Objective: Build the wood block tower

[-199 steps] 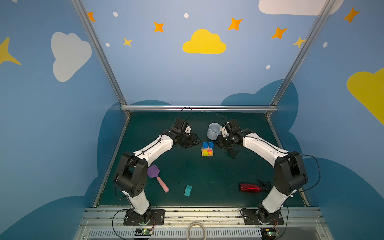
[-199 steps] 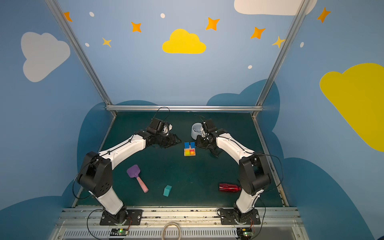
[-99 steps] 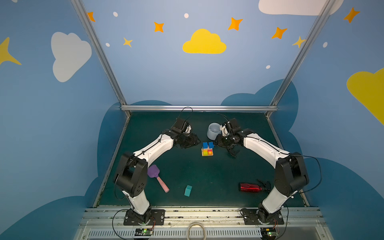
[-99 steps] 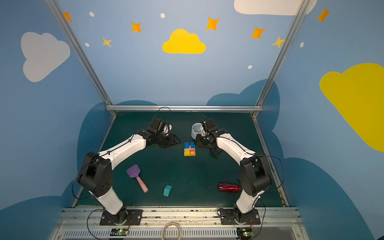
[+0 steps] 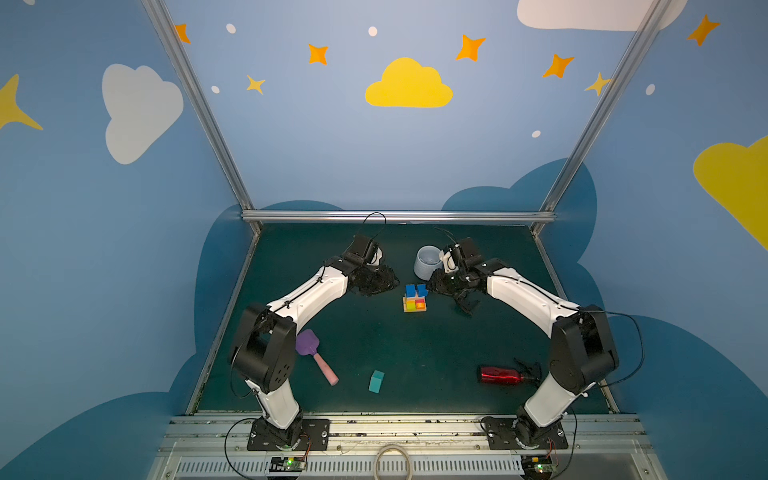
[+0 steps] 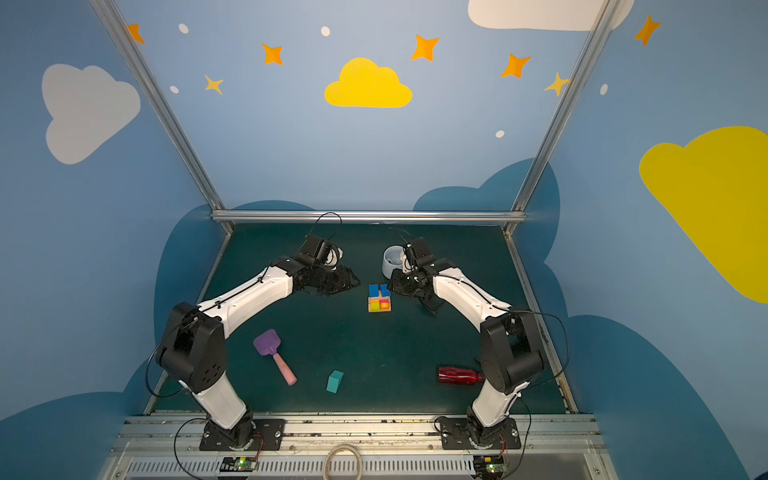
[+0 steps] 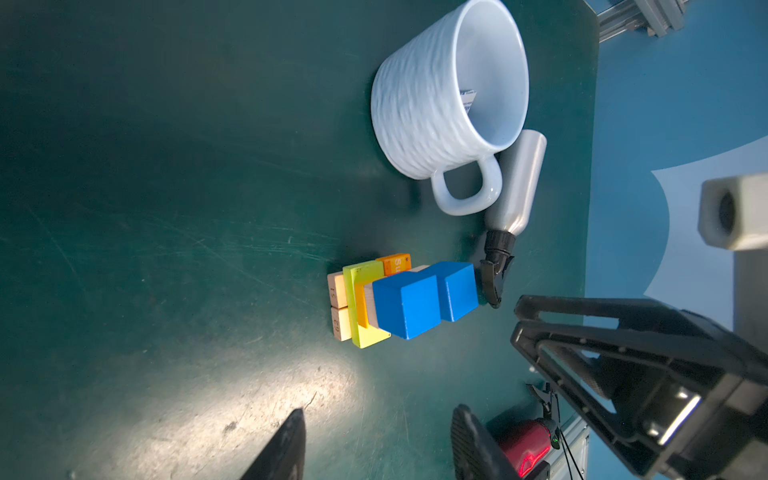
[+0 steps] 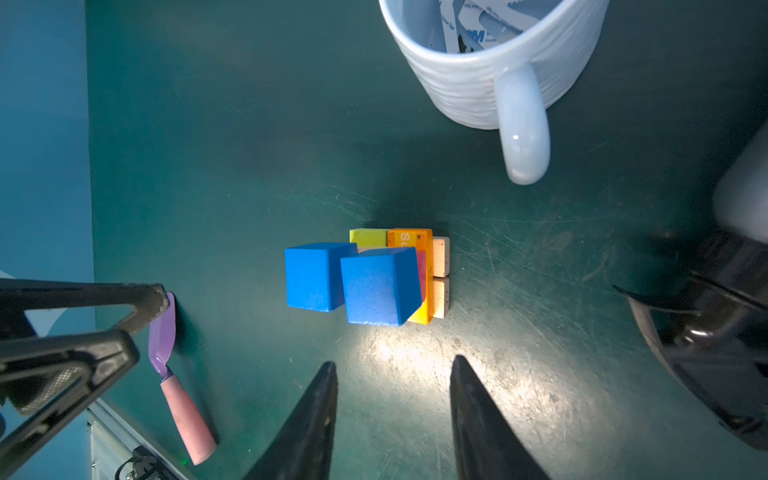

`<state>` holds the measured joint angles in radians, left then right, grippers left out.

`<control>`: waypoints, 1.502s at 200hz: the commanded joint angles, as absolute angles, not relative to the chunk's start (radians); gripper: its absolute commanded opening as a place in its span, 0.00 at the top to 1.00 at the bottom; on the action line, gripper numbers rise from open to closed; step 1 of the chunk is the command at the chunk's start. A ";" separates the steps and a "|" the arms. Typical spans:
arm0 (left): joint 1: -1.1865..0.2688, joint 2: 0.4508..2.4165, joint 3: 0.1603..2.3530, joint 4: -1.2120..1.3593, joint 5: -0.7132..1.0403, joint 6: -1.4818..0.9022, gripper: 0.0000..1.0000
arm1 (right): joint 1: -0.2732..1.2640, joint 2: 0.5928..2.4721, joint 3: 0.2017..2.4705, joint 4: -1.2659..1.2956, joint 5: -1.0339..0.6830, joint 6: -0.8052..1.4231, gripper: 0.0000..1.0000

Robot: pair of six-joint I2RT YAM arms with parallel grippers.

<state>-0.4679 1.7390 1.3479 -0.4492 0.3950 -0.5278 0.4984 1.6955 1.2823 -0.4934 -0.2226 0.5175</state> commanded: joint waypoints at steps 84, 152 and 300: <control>-0.497 1.880 1.479 -0.510 0.394 -0.520 0.50 | 0.490 1.697 1.257 -0.435 -0.247 0.519 0.56; -0.507 1.929 1.533 -0.521 0.405 -0.523 0.52 | 0.485 1.720 1.238 -0.390 -0.272 0.542 0.56; -0.514 2.007 1.595 -0.531 0.433 -0.527 0.57 | 0.481 1.763 1.233 -0.359 -0.291 0.566 0.58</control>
<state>-0.5095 1.9728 1.5661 -0.5251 0.4168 -0.5297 0.4858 1.7393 1.2388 -0.3756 -0.2752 0.5602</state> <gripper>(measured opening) 0.434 0.419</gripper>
